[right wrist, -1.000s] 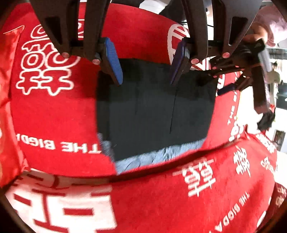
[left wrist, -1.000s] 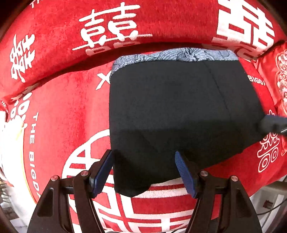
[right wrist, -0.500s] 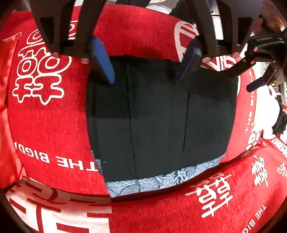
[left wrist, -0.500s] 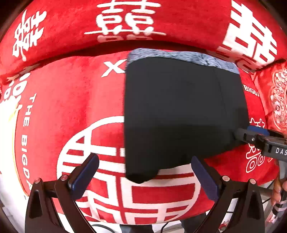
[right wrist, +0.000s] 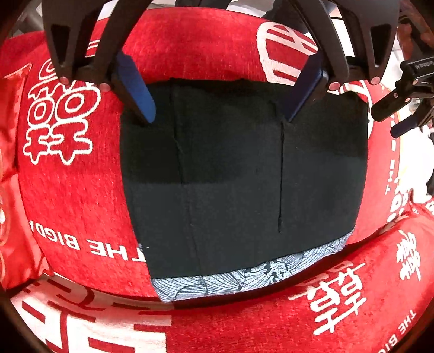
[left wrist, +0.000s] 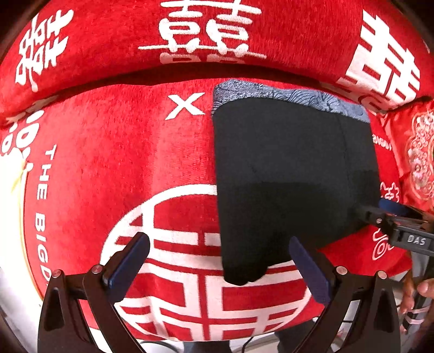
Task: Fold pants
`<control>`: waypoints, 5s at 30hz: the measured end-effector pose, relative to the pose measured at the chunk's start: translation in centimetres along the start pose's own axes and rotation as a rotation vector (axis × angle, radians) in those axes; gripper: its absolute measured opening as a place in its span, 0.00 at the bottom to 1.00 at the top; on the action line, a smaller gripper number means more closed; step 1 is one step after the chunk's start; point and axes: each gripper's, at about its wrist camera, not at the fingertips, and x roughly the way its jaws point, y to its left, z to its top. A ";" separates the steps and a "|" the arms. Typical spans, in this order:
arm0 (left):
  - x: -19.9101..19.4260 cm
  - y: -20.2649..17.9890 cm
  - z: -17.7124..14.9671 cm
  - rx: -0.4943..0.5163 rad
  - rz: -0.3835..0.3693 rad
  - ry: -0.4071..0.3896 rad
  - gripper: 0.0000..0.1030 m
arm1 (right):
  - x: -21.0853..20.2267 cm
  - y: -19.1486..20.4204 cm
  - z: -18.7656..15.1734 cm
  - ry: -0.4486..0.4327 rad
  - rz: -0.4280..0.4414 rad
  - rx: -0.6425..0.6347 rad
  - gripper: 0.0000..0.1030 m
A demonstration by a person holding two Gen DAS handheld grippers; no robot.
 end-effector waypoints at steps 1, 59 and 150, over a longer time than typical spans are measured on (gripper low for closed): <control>0.1 0.0 0.1 0.008 0.004 -0.001 1.00 | -0.1 0.1 -0.1 -0.002 -0.005 0.010 0.94; 4.1 -5.3 4.6 0.012 0.122 0.014 1.00 | -1.0 -10.1 4.5 -0.034 0.086 0.023 0.95; -4.8 -0.4 -5.6 0.012 0.007 -0.159 1.00 | -1.1 -6.0 -7.7 -0.038 0.147 0.137 1.00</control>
